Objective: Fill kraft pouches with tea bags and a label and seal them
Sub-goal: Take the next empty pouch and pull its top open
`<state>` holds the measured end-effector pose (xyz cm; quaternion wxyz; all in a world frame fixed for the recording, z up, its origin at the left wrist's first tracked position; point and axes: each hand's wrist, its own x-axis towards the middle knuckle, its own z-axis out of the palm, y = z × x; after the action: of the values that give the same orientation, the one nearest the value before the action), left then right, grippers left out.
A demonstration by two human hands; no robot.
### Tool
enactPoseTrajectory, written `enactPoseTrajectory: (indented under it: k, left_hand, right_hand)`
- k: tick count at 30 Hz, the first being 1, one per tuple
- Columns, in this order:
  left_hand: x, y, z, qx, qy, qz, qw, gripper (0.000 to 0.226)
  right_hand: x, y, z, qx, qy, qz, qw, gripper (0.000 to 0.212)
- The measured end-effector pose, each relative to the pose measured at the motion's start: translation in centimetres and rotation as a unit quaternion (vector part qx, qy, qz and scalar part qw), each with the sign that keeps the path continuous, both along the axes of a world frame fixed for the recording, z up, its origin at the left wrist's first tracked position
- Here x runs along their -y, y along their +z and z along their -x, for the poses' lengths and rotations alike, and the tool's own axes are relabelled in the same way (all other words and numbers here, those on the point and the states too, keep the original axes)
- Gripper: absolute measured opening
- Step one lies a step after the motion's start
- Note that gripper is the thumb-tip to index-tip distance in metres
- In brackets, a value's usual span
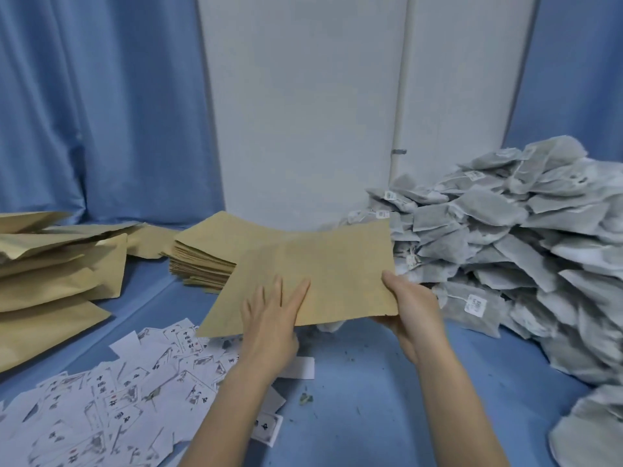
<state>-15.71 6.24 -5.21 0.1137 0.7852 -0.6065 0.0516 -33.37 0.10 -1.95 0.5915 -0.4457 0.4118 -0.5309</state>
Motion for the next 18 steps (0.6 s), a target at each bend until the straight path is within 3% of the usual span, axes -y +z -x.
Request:
enactPoseTrajectory:
  k: [2, 4, 6, 8, 10, 15, 18]
  left_hand:
    - [-0.1, 0.2, 0.6, -0.151, -0.060, -0.097, 0.982, 0.101]
    - [-0.4, 0.9, 1.6, -0.321, -0.122, -0.100, 0.934, 0.110]
    - [-0.2, 1.9, 3.0, -0.483, -0.149, 0.006, 0.863, 0.098]
    - [0.6, 2.6, 4.5, -0.589, -0.111, 0.131, 0.790, 0.070]
    - [1.6, 3.0, 5.8, -0.618, -0.058, 0.198, 0.759, 0.052]
    - [2.5, 1.9, 7.4, -0.558, 0.032, 0.267, 0.785, 0.054]
    - [2.6, 1.6, 8.0, -0.568, 0.046, 0.294, 0.767, 0.041]
  right_hand:
    - [0.3, -1.0, -0.1, -0.058, -0.015, 0.034, 0.998, 0.018]
    - [0.2, -1.4, -0.3, -0.119, -0.019, 0.065, 0.991, 0.014]
    - [-0.1, -1.3, -0.3, -0.144, 0.010, 0.070, 0.987, 0.018]
    - [-0.4, -1.1, 0.0, -0.147, 0.061, 0.067, 0.985, 0.021]
    - [-0.5, -0.9, 0.2, -0.138, 0.110, 0.078, 0.981, 0.019]
    - [-0.7, -1.1, -0.4, -0.130, 0.100, 0.112, 0.980, 0.019]
    - [-0.6, -1.6, -0.7, -0.141, 0.072, 0.129, 0.979, 0.022]
